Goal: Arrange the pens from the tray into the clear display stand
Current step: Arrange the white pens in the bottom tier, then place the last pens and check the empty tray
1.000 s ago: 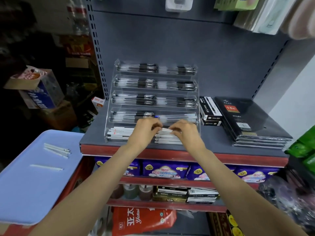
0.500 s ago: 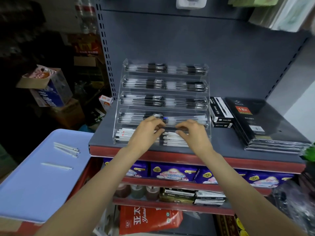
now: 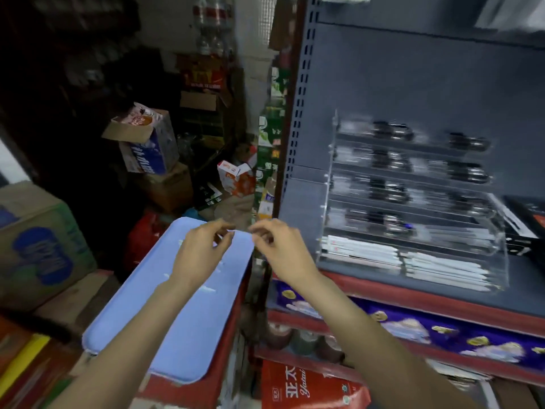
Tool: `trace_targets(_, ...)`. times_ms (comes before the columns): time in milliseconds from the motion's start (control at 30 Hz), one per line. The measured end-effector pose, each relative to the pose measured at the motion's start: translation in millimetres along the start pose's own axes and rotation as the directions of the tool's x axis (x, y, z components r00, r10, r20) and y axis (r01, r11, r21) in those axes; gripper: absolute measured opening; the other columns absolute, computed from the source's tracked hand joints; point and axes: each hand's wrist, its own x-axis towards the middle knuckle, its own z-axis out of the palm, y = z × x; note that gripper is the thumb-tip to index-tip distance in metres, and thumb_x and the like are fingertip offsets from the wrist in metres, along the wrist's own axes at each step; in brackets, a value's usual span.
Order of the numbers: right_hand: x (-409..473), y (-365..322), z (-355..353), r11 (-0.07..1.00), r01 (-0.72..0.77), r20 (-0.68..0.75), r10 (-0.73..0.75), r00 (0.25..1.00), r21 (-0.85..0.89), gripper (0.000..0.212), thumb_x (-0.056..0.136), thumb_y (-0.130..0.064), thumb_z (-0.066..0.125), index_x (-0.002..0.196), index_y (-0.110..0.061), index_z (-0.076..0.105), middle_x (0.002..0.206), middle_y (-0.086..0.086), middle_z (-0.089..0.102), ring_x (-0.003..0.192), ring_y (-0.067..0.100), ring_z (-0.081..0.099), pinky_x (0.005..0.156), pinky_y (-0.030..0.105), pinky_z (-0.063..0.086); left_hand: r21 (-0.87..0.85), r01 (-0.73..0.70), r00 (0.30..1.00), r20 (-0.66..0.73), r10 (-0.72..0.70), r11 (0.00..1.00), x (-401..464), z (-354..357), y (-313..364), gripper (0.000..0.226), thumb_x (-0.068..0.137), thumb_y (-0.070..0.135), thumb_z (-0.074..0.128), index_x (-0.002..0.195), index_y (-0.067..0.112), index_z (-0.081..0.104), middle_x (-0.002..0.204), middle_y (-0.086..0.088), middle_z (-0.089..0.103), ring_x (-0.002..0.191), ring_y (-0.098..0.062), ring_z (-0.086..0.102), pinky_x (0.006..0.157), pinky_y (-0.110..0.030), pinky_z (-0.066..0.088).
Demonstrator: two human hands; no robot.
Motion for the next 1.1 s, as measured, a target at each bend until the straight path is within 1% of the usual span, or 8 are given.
trace_targets(100, 24.6, -16.1, 61.9, 1.000, -0.024, 0.088, 0.025, 0.996, -0.017, 0.024, 0.095, -0.012, 0.049, 0.115, -0.010, 0.062, 0.108, 0.010, 0.061, 0.097, 0.020, 0.059, 0.085, 0.023, 0.043, 0.072, 0.072, 0.995, 0.057, -0.076, 0.995, 5.1, -21.0, -68.2, 0.016, 0.089, 0.015, 0.058, 0.103, 0.015, 0.068, 0.095, -0.003, 0.069, 0.082, -0.020, 0.062, 0.076, -0.031, 0.049)
trace_targets(233, 47.1, -5.4, 136.3, 0.978, -0.138, 0.237, 0.172, 0.956, -0.154, 0.031, 0.095, -0.015, 0.050, 0.125, -0.010, 0.055, 0.120, 0.012, 0.054, 0.110, 0.027, 0.054, 0.094, 0.041, 0.045, 0.218, 0.063, 0.962, 0.246, -0.117, 0.974, 6.1, -29.5, -142.8, 0.022, 0.089, 0.011, 0.056, 0.109, 0.012, 0.065, 0.110, -0.009, 0.062, 0.104, -0.029, 0.058, 0.086, -0.041, 0.047)
trace_targets(367, 51.9, 12.7, 183.0, 0.919, -0.279, 0.306, 0.361, 0.881, -0.279, 0.050, 0.092, -0.022, 0.057, 0.138, -0.013, 0.040, 0.135, 0.010, 0.041, 0.129, 0.027, 0.038, 0.104, 0.041, 0.038, 0.309, 0.004, 0.879, 0.453, -0.151, 0.951, 6.6, -18.7, -195.2, 0.036, 0.089, 0.007, 0.052, 0.124, 0.014, 0.056, 0.128, -0.007, 0.051, 0.123, -0.027, 0.046, 0.099, -0.037, 0.038)
trace_targets(533, 53.0, 30.3, 205.0, 0.874, -0.360, 0.329, 0.462, 0.824, -0.326, 0.069, 0.085, -0.023, 0.067, 0.142, -0.015, 0.029, 0.137, 0.009, 0.036, 0.130, 0.027, 0.031, 0.104, 0.040, 0.036, 0.325, -0.015, 0.834, 0.526, -0.168, 0.945, 13.1, 1.4, -228.3, 0.037, 0.089, 0.008, 0.053, 0.125, 0.017, 0.053, 0.125, -0.006, 0.047, 0.118, -0.027, 0.043, 0.091, -0.032, 0.038)
trace_targets(600, 56.8, 34.1, 212.3, 0.861, -0.354, 0.310, 0.471, 0.826, -0.365, 0.066, 0.085, -0.022, 0.067, 0.141, -0.015, 0.031, 0.134, 0.010, 0.038, 0.129, 0.027, 0.032, 0.103, 0.040, 0.037, 0.298, 0.039, 0.847, 0.497, -0.190, 0.954, 21.5, 5.8, -235.1, 0.031, 0.089, 0.007, 0.051, 0.119, 0.015, 0.056, 0.119, -0.009, 0.048, 0.113, -0.028, 0.045, 0.085, -0.026, 0.036)
trace_targets(800, 72.8, 37.4, 223.1, 0.834, -0.375, 0.242, 0.493, 0.836, -0.405, 0.034, 0.087, -0.015, 0.062, 0.119, -0.010, 0.051, 0.118, 0.012, 0.049, 0.117, 0.028, 0.042, 0.091, 0.044, 0.047, 0.354, -0.033, 0.853, 0.497, -0.158, 0.934, 46.4, 7.7, -241.5, 0.037, 0.087, 0.006, 0.054, 0.123, 0.008, 0.044, 0.119, -0.013, 0.044, 0.108, -0.033, 0.048, 0.085, -0.043, 0.043)
trace_targets(900, 75.7, 38.1, 225.5, 0.822, -0.375, 0.261, 0.510, 0.820, -0.429, 0.024, 0.088, -0.014, 0.061, 0.110, -0.007, 0.053, 0.113, 0.014, 0.053, 0.110, 0.030, 0.049, 0.085, 0.045, 0.049, 0.276, -0.060, 0.874, 0.478, -0.083, 0.959, 50.1, 11.6, -242.7, 0.033, 0.093, 0.020, 0.049, 0.124, 0.011, 0.049, 0.097, 0.011, 0.045, 0.085, -0.020, 0.048, 0.078, -0.035, 0.040)
trace_targets(1100, 76.0, 36.0, 223.0, 0.824, -0.358, 0.283, 0.505, 0.815, -0.440, 0.024, 0.090, -0.012, 0.058, 0.111, -0.002, 0.051, 0.116, 0.019, 0.053, 0.108, 0.034, 0.052, 0.085, 0.039, 0.045, 0.291, -0.281, 0.792, 0.608, 0.050, 0.914, 59.9, 12.9, -237.0, 0.021, 0.089, 0.009, 0.051, 0.109, 0.014, 0.056, 0.119, -0.005, 0.046, 0.106, -0.025, 0.041, 0.086, -0.036, 0.040)
